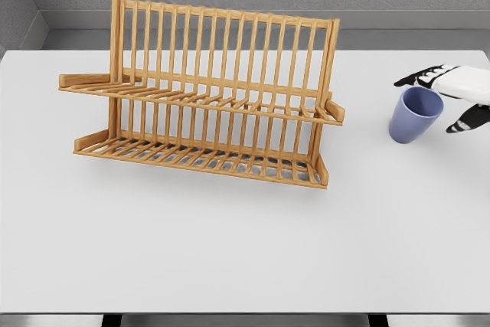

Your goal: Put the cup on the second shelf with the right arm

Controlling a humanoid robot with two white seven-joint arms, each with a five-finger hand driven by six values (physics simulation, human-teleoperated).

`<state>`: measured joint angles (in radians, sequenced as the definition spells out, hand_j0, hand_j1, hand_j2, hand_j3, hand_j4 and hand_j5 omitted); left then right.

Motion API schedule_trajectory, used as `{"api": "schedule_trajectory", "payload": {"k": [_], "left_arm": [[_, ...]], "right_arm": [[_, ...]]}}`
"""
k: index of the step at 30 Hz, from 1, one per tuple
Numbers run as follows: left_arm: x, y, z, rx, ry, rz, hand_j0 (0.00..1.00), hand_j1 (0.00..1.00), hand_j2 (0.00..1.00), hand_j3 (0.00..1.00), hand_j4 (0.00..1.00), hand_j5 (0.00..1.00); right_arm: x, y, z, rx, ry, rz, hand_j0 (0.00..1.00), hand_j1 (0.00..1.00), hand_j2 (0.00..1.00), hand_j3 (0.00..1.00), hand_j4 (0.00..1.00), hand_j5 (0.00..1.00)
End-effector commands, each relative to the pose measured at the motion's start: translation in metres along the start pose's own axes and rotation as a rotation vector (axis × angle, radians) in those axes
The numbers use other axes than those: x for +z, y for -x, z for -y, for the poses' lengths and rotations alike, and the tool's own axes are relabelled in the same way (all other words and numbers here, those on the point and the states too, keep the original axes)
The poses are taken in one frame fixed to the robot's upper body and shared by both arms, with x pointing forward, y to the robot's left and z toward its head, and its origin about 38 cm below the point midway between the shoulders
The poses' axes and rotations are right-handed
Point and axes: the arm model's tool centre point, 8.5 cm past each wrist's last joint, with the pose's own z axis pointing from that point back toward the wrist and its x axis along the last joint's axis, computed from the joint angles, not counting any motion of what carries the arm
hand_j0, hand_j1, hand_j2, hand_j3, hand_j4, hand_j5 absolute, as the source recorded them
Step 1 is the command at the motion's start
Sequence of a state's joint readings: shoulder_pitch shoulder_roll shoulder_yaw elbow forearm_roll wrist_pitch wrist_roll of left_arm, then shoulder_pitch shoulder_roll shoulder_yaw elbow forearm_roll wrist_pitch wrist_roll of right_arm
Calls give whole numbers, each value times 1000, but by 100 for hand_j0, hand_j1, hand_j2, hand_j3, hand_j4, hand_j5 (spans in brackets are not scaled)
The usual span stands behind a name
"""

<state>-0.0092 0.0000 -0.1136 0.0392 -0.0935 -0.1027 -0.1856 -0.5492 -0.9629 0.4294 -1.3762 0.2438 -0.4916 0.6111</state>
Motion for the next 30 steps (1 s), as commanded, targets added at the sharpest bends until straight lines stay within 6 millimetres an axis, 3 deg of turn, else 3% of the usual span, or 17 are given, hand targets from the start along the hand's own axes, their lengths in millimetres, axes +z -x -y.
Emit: {"api": "schedule_trajectory", "payload": {"k": [1, 10, 19, 30], "left_arm": [[0, 0, 0, 0, 0, -1, 100, 100, 100, 100, 100, 100], [0, 0, 0, 0, 0, -1, 100, 100, 100, 100, 100, 100], [0, 0, 0, 0, 1, 1, 100, 100, 100, 100, 100, 100], [0, 0, 0, 0, 0, -1, 100, 100, 100, 100, 100, 100]], "right_arm": [[-5, 3, -8, -25, -13, -1, 100, 100, 100, 100, 100, 100], [-25, 10, -10, -62, -25, -6, 100, 100, 100, 100, 100, 100], [-24, 17, -12, -76, -28, -24, 100, 100, 100, 100, 100, 100], [-36, 19, -10, -91, -28, -22, 100, 100, 100, 100, 100, 100]]}}
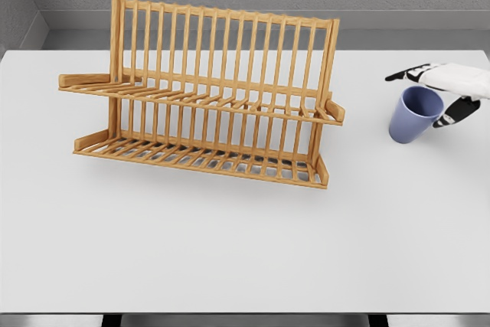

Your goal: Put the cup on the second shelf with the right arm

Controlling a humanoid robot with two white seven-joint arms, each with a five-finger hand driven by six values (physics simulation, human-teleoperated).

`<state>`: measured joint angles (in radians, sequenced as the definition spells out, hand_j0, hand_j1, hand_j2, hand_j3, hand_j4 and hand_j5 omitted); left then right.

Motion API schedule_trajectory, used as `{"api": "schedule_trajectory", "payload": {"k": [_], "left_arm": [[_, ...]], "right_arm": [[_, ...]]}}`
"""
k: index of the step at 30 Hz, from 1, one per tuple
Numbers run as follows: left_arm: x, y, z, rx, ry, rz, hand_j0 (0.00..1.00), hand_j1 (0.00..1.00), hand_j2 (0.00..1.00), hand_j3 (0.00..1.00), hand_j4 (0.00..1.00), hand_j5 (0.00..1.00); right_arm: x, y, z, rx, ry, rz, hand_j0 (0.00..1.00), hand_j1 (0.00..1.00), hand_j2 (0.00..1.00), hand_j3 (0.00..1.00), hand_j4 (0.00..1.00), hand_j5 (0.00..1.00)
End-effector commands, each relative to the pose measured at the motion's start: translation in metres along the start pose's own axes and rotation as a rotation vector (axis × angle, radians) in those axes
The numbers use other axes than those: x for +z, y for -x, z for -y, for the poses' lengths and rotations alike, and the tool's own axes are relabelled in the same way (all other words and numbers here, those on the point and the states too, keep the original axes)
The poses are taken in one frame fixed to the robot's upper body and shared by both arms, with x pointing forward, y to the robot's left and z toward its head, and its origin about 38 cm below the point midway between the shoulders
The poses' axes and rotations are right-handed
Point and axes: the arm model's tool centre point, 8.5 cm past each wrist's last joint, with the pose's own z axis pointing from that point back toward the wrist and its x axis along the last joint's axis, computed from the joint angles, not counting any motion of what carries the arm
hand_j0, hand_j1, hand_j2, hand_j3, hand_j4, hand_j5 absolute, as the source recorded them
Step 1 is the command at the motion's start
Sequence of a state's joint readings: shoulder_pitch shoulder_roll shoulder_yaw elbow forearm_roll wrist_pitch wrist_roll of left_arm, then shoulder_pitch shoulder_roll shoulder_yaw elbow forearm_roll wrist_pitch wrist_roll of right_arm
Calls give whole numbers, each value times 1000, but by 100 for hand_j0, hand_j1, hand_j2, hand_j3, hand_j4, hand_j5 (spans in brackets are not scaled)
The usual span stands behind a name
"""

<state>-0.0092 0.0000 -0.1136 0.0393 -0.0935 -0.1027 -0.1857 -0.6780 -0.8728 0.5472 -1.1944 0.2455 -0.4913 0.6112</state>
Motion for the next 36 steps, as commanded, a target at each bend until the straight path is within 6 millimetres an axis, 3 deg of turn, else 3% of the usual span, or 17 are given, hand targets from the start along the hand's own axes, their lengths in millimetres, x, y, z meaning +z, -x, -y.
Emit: {"api": "schedule_trajectory", "payload": {"k": [1, 7, 10, 14, 27, 36], "left_arm": [[0, 0, 0, 0, 0, -1, 100, 100, 100, 100, 100, 100], [0, 0, 0, 0, 0, 1, 100, 100, 100, 100, 100, 100], [0, 0, 0, 0, 0, -1, 100, 100, 100, 100, 100, 100], [0, 0, 0, 0, 0, -1, 100, 100, 100, 100, 100, 100], [0, 0, 0, 0, 0, -1, 100, 100, 100, 100, 100, 100], [0, 0, 0, 0, 0, 1, 100, 100, 100, 100, 100, 100]], "right_arm": [[-3, 2, -5, -15, -9, -2, 100, 100, 100, 100, 100, 100], [-4, 4, -9, -22, -20, -9, 100, 100, 100, 100, 100, 100], [-4, 3, -8, -20, -20, -6, 78, 78, 78, 78, 78, 78], [-4, 3, -9, -20, -21, -6, 70, 70, 70, 70, 70, 70], [-2, 1, -3, -1, -13, 0, 70, 70, 70, 70, 70, 70], [4, -8, 15, 46, 15, 13, 70, 70, 70, 70, 70, 70]]}}
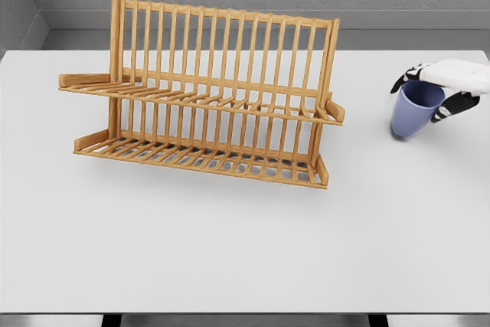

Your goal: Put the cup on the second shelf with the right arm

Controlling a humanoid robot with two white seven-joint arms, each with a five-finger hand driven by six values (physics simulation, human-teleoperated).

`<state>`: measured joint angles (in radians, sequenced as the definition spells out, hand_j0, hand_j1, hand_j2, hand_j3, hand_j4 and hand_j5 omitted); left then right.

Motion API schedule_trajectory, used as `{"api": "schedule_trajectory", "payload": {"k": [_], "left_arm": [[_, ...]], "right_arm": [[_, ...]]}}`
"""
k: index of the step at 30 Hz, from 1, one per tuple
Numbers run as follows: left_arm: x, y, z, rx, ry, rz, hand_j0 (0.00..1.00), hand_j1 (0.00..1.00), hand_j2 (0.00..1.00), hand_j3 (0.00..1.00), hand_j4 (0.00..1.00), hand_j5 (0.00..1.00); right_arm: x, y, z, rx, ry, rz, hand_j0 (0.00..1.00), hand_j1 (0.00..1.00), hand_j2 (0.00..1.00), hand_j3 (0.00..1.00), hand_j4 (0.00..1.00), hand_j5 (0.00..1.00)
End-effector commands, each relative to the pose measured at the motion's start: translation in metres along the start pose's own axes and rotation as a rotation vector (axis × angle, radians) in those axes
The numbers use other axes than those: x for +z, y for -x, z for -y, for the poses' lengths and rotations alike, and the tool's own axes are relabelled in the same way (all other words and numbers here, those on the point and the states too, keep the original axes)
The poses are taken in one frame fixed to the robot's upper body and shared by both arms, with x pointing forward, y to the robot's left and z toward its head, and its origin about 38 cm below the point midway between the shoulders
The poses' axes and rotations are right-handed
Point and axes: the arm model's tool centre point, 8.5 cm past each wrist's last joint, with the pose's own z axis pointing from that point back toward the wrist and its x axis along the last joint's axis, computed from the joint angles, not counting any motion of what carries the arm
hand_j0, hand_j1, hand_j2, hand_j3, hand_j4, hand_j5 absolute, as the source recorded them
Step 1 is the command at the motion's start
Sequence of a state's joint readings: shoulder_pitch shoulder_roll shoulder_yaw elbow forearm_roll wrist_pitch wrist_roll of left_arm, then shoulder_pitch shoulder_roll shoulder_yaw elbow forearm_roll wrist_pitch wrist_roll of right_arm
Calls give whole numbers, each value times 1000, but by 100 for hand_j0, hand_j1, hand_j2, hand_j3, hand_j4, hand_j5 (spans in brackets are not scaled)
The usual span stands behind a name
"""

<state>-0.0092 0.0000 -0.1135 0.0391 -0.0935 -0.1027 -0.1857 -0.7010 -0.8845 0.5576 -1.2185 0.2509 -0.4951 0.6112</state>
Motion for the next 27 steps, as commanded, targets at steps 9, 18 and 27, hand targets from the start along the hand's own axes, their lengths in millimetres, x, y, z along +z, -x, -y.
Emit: {"api": "schedule_trajectory", "payload": {"k": [9, 18, 27], "left_arm": [[0, 0, 0, 0, 0, 1, 100, 100, 100, 100, 100, 100], [0, 0, 0, 0, 0, 1, 100, 100, 100, 100, 100, 100], [0, 0, 0, 0, 1, 1, 100, 100, 100, 100, 100, 100]], "right_arm": [[12, -12, 26, 56, 53, 20, 70, 70, 70, 70, 70, 70], [24, -19, 47, 94, 112, 31, 70, 70, 70, 70, 70, 70], [34, -46, 69, 176, 156, 75, 70, 70, 70, 70, 70, 70]]}}
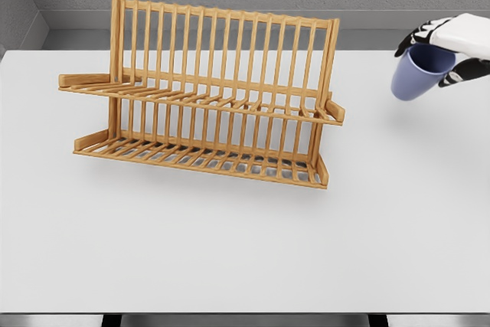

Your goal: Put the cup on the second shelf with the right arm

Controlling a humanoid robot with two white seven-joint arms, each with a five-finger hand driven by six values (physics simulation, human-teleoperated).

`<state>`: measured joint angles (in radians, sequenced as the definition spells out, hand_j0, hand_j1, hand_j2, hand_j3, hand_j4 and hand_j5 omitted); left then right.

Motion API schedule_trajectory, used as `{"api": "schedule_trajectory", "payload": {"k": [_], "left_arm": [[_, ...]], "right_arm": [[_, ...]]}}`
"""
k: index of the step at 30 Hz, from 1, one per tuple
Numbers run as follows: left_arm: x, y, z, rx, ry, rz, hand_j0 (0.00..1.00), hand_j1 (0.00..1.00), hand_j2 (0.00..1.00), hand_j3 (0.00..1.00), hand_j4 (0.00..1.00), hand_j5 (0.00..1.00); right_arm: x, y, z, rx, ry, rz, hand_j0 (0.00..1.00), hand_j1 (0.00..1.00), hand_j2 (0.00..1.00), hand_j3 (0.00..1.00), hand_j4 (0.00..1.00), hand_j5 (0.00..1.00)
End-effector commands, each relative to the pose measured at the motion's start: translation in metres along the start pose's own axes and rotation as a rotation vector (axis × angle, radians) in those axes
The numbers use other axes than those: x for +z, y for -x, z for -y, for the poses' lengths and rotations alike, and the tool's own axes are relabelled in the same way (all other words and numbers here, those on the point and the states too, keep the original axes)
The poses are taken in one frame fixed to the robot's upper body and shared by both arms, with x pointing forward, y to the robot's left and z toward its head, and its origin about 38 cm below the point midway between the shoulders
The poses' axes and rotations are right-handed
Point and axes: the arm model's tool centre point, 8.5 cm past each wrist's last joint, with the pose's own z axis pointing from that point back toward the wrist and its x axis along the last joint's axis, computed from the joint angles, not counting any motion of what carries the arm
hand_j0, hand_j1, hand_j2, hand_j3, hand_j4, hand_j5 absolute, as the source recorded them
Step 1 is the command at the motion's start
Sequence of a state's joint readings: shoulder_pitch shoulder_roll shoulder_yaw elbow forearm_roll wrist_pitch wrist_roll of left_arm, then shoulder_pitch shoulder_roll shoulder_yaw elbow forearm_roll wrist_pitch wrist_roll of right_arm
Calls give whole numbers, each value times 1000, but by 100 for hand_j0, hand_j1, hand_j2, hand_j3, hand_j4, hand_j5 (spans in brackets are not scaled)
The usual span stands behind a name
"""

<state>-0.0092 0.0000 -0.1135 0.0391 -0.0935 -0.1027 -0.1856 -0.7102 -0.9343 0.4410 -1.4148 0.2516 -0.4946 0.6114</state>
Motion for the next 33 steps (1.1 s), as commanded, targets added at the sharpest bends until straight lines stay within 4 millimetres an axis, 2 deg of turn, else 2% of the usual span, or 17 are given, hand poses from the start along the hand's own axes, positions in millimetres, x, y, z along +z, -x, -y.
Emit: {"api": "schedule_trajectory", "payload": {"k": [1, 9, 12, 21, 29, 33], "left_arm": [[0, 0, 0, 0, 2, -1, 100, 100, 100, 100, 100, 100], [0, 0, 0, 0, 2, -1, 100, 100, 100, 100, 100, 100], [0, 0, 0, 0, 2, -1, 100, 100, 100, 100, 100, 100], [0, 0, 0, 0, 0, 1, 100, 100, 100, 100, 100, 100], [0, 0, 0, 0, 0, -1, 100, 100, 100, 100, 100, 100], [0, 0, 0, 0, 0, -1, 100, 100, 100, 100, 100, 100]], "right_arm": [[0, -12, 9, 29, 16, 27, 70, 70, 70, 70, 70, 70], [-4, -50, 28, 120, 46, 119, 70, 70, 70, 70, 70, 70], [0, -55, 36, 140, 69, 125, 70, 70, 70, 70, 70, 70], [0, -92, 50, 221, 103, 211, 70, 70, 70, 70, 70, 70], [-2, -98, 51, 226, 113, 236, 70, 70, 70, 70, 70, 70], [-10, -106, 49, 223, 126, 272, 70, 70, 70, 70, 70, 70]]}}
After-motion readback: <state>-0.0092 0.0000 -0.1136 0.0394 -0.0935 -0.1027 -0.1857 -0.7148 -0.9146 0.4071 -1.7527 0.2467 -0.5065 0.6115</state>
